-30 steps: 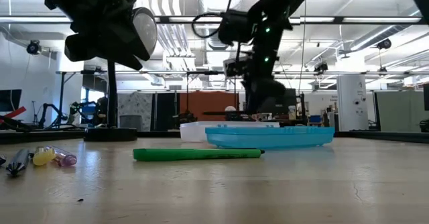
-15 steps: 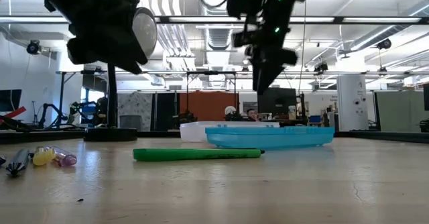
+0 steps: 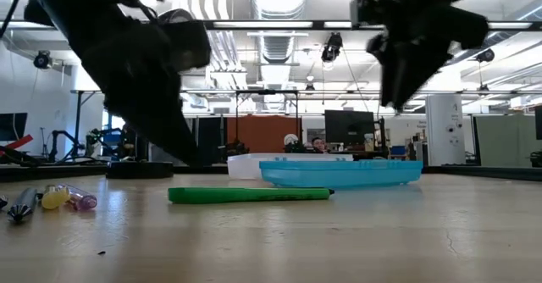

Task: Pick & place school supplies into a supply box
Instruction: Put the right black pen into the supply box

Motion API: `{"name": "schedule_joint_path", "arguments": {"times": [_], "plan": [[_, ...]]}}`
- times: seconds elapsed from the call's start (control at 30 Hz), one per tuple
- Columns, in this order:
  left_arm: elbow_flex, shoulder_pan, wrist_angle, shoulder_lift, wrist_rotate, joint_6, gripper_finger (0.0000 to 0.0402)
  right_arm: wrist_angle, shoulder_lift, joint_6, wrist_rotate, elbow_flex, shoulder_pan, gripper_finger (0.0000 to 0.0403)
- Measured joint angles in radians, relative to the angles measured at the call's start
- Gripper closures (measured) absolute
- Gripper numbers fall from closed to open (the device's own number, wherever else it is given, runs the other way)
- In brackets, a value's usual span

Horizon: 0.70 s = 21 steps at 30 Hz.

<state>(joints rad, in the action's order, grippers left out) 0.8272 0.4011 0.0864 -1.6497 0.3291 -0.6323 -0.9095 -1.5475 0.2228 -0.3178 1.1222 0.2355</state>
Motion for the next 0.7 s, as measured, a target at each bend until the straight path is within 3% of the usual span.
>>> {"name": "schedule_joint_path", "arguments": {"times": [0.5,0.7], "plan": [[0.085,0.0,-0.026,-0.169,-0.053,0.009,0.0286,0.024,0.001,0.246,-0.042,-0.099,0.101,0.0224],[0.085,-0.034,-0.02,-0.202,-0.064,0.02,0.0321,0.024,0.002,0.3,-0.053,-0.11,0.111,0.0233]]}}
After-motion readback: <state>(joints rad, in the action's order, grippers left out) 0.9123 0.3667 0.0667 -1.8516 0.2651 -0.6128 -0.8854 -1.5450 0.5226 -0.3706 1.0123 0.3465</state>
